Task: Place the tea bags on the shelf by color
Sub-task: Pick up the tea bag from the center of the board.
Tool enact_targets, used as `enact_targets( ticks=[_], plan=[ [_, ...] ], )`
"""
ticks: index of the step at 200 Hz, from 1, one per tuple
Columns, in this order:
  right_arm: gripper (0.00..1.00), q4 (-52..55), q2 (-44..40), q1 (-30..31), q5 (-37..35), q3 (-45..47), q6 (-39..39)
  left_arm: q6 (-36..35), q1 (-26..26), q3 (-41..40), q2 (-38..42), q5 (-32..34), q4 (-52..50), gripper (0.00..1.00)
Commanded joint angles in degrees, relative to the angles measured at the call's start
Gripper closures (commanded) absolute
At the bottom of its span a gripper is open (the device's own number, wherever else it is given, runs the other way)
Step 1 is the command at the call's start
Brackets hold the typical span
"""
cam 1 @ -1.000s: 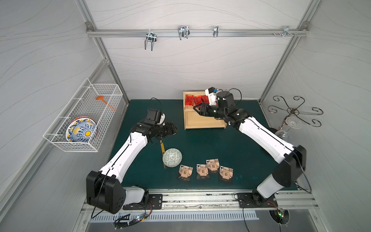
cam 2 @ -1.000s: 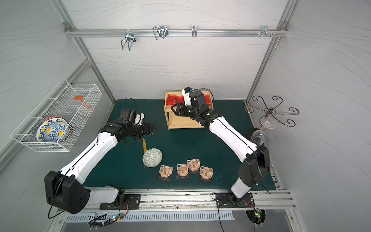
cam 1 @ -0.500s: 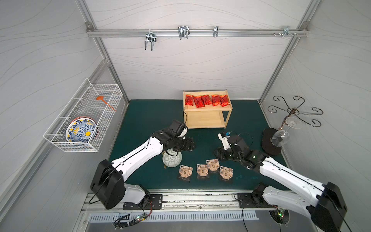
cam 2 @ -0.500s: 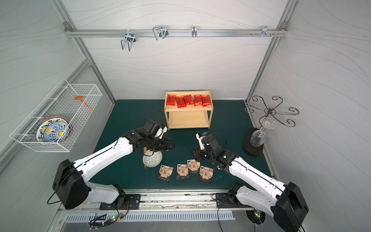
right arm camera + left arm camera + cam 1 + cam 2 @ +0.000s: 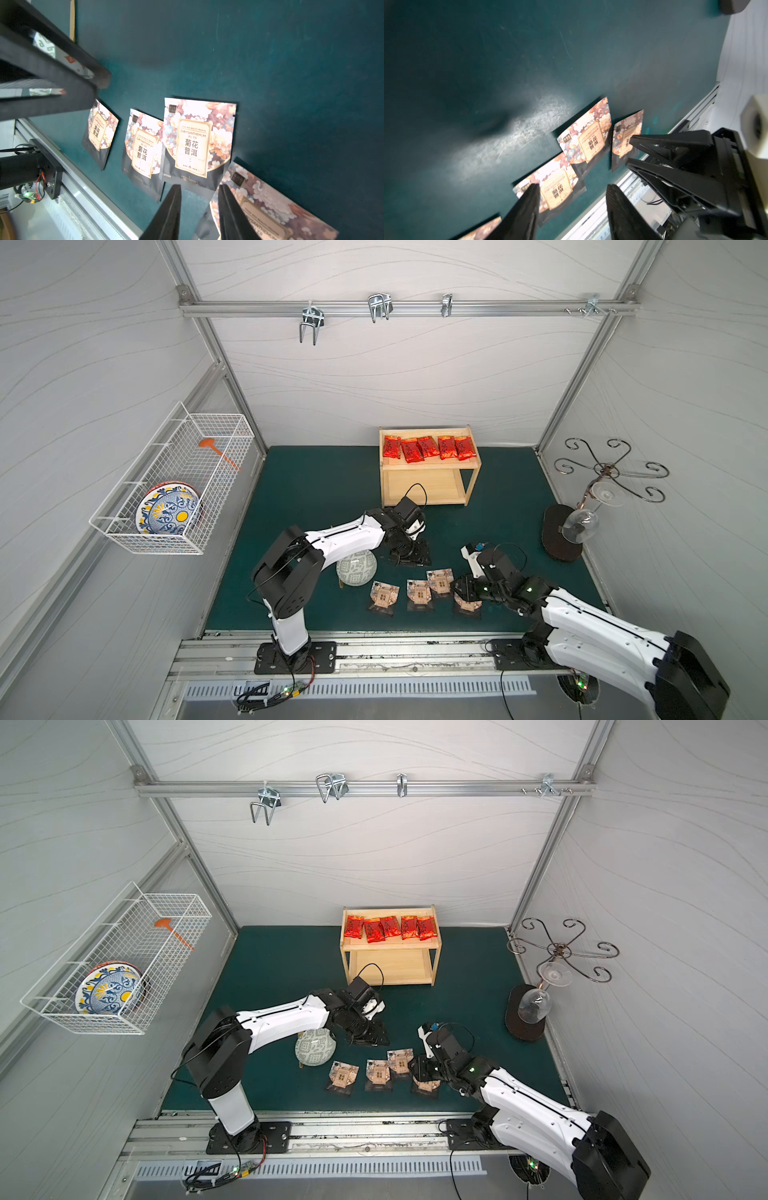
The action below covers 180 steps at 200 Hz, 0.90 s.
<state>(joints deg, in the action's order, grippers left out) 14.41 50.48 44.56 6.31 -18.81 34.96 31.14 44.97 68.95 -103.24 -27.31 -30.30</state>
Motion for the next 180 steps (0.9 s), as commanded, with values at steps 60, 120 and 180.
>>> enact_targets(
  ticks=[60,120,180],
  plan=[
    [0.82,-11.7,5.2,-2.6,4.5,2.5,-0.5,-0.1,0.9,4.2,-8.2,-3.7,4.0,0.52],
    [0.84,-16.4,9.3,-5.3,6.9,4.0,0.1,0.2,0.8,3.0,-10.5,-5.1,6.0,0.6],
    [0.85,-17.7,11.9,-6.5,7.3,4.2,0.7,0.8,0.9,1.6,-11.4,-7.3,8.9,0.72]
  ],
)
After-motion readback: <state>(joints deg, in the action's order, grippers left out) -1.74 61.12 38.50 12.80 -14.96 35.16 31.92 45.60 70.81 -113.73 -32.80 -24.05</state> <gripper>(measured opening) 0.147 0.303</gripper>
